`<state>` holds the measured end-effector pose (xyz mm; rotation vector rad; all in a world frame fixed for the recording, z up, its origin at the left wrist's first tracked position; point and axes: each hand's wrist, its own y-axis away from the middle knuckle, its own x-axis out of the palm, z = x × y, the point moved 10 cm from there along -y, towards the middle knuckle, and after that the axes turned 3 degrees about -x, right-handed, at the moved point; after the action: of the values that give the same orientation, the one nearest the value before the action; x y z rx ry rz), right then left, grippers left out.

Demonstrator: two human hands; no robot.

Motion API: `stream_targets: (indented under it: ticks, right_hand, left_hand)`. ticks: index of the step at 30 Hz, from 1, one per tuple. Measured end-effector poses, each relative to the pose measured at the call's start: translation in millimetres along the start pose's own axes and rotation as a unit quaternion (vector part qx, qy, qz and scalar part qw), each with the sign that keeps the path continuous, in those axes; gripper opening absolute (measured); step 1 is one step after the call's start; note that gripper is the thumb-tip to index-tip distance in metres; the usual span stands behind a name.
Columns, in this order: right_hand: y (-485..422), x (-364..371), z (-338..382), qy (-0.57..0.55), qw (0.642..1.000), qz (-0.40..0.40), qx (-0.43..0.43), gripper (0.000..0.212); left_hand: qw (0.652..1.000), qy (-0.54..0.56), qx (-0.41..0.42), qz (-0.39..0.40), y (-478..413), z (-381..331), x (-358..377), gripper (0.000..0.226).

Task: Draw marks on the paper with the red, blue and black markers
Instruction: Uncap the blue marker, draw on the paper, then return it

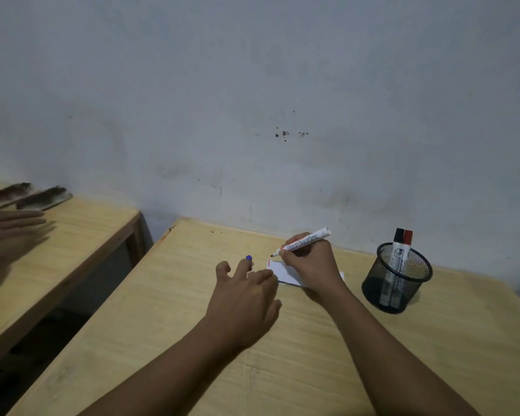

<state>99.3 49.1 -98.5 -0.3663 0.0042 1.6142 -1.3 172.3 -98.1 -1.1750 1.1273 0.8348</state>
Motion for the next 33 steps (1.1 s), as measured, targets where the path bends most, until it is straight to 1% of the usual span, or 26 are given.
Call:
stream_targets:
  ticks: [2, 5, 9, 14, 17, 22, 28, 33]
  right_hand:
    - [-0.7, 0.6, -8.2, 0.023, 1.000, 0.002, 0.001, 0.013]
    - [1.7, -2.7, -18.3, 0.003, 1.000, -0.011, 0.004, 0.009]
    - [1.2, -4.1, -23.2, -0.011, 1.000, -0.020, -0.006, 0.012]
    - [-2.0, 1.1, -26.3, 0.002, 1.000, -0.008, -0.019, 0.014]
    - [-3.0, 2.6, -26.9, 0.017, 1.000, -0.003, -0.022, 0.014]
    - [-4.2, 4.7, -28.1, 0.049, 0.998, 0.009, -0.024, 0.013]
    - [-3.7, 5.1, -28.1, 0.063, 0.998, 0.005, -0.021, 0.013]
    - [-4.6, 4.9, -29.7, 0.074, 0.997, 0.002, -0.011, 0.014]
  left_hand:
    - [1.000, 0.008, -0.011, 0.016, 2.2, 1.9, 7.5, 0.035]
    - [0.998, 0.045, -0.027, 0.027, 5.9, 4.0, 17.2, 0.041]
    - [0.993, 0.075, -0.035, 0.084, 6.4, 4.7, 31.8, 0.053]
    - [0.987, 0.099, -0.036, 0.125, 3.7, 5.5, 35.2, 0.052]
    - [0.985, 0.108, -0.035, 0.129, 2.5, 5.9, 33.8, 0.051]
    - [0.983, 0.114, -0.035, 0.141, 1.5, 6.8, 35.6, 0.057]
    - [0.983, 0.112, -0.033, 0.144, 2.1, 6.8, 36.9, 0.060]
    - [0.983, 0.110, -0.031, 0.141, 2.4, 5.9, 35.3, 0.058]
